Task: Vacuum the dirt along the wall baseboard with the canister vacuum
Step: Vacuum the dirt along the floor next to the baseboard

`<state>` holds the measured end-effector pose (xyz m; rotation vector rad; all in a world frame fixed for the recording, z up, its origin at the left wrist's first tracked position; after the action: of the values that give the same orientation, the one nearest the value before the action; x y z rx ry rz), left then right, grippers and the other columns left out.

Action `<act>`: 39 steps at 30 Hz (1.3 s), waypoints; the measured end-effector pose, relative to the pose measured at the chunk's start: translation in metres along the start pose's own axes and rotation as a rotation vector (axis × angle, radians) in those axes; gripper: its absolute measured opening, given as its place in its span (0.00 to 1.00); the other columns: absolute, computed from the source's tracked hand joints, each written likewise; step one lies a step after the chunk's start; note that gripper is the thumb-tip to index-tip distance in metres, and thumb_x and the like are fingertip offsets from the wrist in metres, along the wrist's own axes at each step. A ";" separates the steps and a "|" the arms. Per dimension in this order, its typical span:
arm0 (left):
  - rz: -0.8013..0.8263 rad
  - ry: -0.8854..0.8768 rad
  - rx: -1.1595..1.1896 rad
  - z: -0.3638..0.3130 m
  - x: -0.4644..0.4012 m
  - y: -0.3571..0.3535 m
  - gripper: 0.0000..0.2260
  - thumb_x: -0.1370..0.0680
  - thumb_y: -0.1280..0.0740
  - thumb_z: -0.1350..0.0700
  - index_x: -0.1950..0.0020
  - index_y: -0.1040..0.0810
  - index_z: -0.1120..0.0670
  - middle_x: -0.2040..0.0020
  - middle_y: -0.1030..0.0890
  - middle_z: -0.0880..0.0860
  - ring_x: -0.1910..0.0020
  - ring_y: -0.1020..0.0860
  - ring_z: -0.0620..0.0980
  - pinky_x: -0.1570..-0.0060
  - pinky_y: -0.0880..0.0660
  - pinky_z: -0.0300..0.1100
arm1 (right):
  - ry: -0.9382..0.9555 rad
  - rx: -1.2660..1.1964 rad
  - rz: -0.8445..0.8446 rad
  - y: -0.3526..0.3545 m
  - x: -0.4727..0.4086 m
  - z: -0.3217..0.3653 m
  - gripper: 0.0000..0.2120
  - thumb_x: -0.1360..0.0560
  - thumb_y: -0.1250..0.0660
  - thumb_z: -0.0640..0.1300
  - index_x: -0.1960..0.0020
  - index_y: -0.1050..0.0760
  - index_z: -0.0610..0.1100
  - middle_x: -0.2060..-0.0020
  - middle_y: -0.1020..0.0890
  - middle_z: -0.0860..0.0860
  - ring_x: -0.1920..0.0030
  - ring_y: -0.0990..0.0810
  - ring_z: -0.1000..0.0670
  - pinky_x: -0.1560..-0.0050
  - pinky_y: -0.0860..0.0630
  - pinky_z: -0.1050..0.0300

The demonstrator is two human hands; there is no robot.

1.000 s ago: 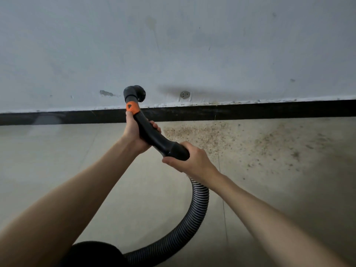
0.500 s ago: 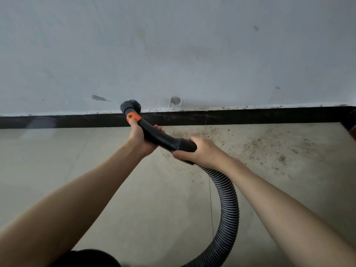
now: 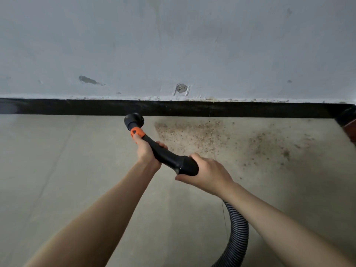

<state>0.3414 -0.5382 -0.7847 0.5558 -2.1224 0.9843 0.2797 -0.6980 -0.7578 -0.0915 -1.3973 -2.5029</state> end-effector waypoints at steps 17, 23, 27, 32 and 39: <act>0.084 0.147 0.025 0.016 -0.063 0.005 0.29 0.26 0.48 0.29 0.62 0.33 0.56 0.77 0.32 0.51 0.80 0.32 0.47 0.76 0.31 0.35 | -0.165 0.065 0.138 -0.027 -0.039 -0.020 0.31 0.37 0.42 0.77 0.51 0.31 0.51 0.63 0.23 0.55 0.65 0.23 0.54 0.69 0.31 0.58; 0.046 0.149 -0.019 0.032 -0.059 -0.006 0.30 0.25 0.46 0.31 0.44 0.32 0.57 0.76 0.32 0.51 0.81 0.32 0.47 0.77 0.30 0.35 | -0.193 -0.022 0.113 -0.026 -0.026 -0.040 0.30 0.39 0.42 0.77 0.54 0.32 0.52 0.66 0.24 0.56 0.68 0.25 0.57 0.71 0.35 0.61; 0.013 0.156 -0.097 0.048 -0.055 -0.016 0.32 0.25 0.46 0.30 0.41 0.31 0.58 0.72 0.31 0.52 0.81 0.32 0.47 0.77 0.30 0.36 | -0.201 -0.082 0.101 -0.025 -0.014 -0.057 0.25 0.37 0.40 0.75 0.57 0.34 0.54 0.67 0.24 0.56 0.70 0.26 0.57 0.72 0.35 0.63; -0.041 0.150 -0.178 0.067 -0.049 -0.034 0.31 0.26 0.44 0.30 0.41 0.30 0.58 0.71 0.30 0.53 0.80 0.31 0.48 0.77 0.29 0.37 | -0.255 -0.213 0.061 -0.019 0.000 -0.083 0.27 0.38 0.39 0.77 0.55 0.31 0.55 0.66 0.22 0.55 0.69 0.23 0.57 0.71 0.32 0.63; -0.131 0.118 -0.225 0.084 -0.045 -0.057 0.34 0.27 0.43 0.29 0.40 0.27 0.58 0.72 0.28 0.54 0.79 0.29 0.50 0.75 0.28 0.38 | -0.281 -0.200 0.027 -0.005 0.003 -0.108 0.28 0.35 0.38 0.75 0.50 0.30 0.53 0.61 0.21 0.55 0.62 0.21 0.55 0.67 0.27 0.59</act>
<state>0.3704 -0.6352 -0.8292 0.5042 -2.0297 0.6782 0.2835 -0.7874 -0.8184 -0.5163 -1.2239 -2.6792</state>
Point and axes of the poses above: each hand's wrist, its own x-axis away from the middle knuckle, its own y-axis out of the back of the hand, z = x × y, the point moved 5 cm from there along -x, towards the middle knuckle
